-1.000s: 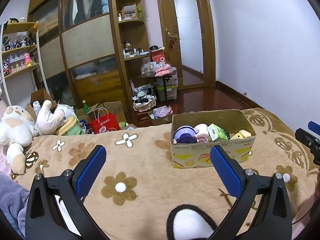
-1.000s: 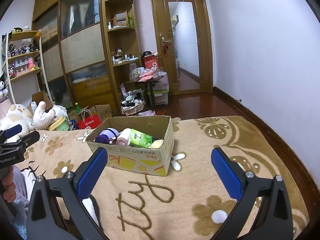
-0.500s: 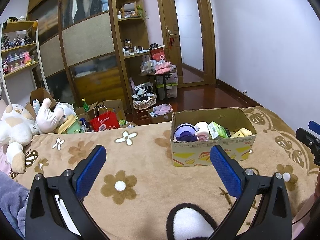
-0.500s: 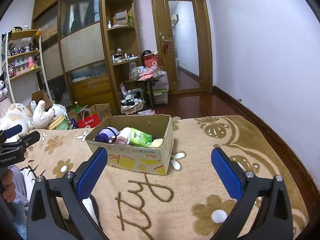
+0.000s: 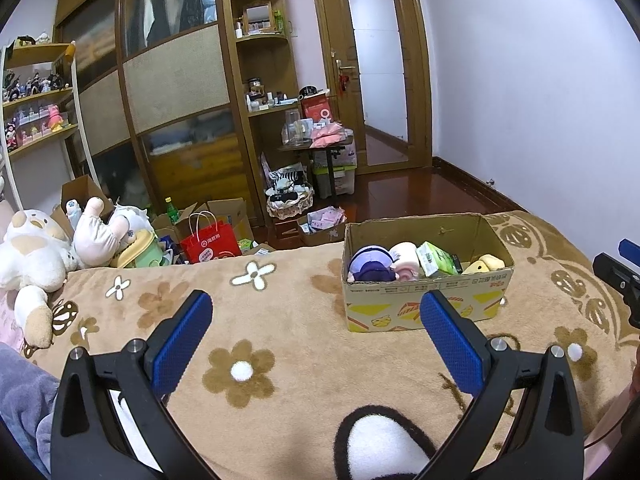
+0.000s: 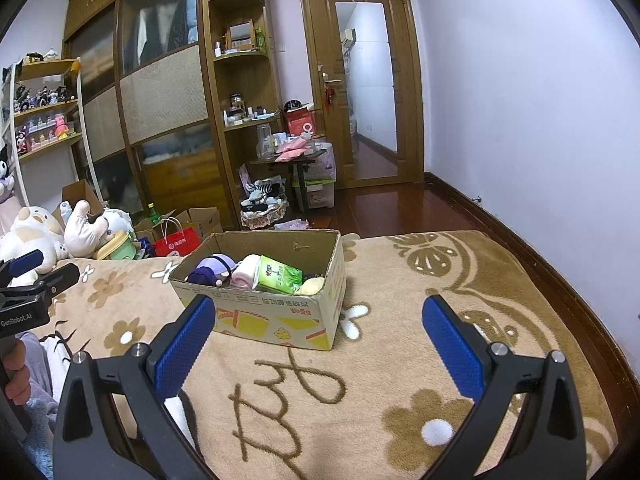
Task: Organize soft objects
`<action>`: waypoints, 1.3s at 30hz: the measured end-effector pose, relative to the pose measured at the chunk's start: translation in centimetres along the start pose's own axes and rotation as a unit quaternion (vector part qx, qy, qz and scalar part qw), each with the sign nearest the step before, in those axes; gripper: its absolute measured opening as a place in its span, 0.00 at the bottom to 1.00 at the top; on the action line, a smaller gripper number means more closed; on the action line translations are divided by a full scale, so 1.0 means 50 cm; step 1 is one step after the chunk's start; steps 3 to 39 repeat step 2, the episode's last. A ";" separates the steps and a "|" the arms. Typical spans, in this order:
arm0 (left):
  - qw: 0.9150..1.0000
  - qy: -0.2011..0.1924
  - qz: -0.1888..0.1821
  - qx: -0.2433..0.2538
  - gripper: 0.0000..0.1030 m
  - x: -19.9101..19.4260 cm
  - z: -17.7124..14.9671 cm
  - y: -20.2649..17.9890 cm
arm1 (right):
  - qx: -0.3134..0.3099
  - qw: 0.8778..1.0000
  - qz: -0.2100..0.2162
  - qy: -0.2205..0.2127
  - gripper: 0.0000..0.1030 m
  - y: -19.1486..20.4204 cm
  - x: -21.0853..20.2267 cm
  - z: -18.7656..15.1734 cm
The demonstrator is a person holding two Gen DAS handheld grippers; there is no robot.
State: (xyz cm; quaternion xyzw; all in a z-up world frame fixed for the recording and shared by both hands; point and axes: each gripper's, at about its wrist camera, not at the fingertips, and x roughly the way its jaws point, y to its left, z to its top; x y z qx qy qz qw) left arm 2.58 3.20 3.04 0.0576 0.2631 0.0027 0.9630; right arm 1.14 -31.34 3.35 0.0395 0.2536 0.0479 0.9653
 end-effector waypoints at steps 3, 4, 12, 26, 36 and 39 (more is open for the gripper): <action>1.000 0.000 -0.001 0.000 0.99 0.000 0.000 0.000 | 0.000 1.000 -0.001 0.000 1.00 0.002 -0.002 0.001; 1.000 0.000 -0.001 0.000 0.99 0.000 0.000 0.000 | 0.000 1.000 -0.001 0.000 1.00 0.002 -0.002 0.001; 1.000 0.000 -0.001 0.000 0.99 0.000 0.000 0.000 | 0.000 1.000 -0.001 0.000 1.00 0.002 -0.002 0.001; 1.000 0.000 -0.001 0.000 0.99 0.000 0.000 0.000 | 0.000 1.000 -0.001 0.000 1.00 0.002 -0.002 0.001; 1.000 0.000 -0.001 0.000 0.99 0.000 0.000 0.000 | 0.000 1.000 -0.001 0.000 1.00 0.002 -0.002 0.001; 1.000 0.000 -0.001 0.000 0.99 0.000 0.000 0.000 | 0.000 1.000 -0.001 0.000 1.00 0.002 -0.002 0.001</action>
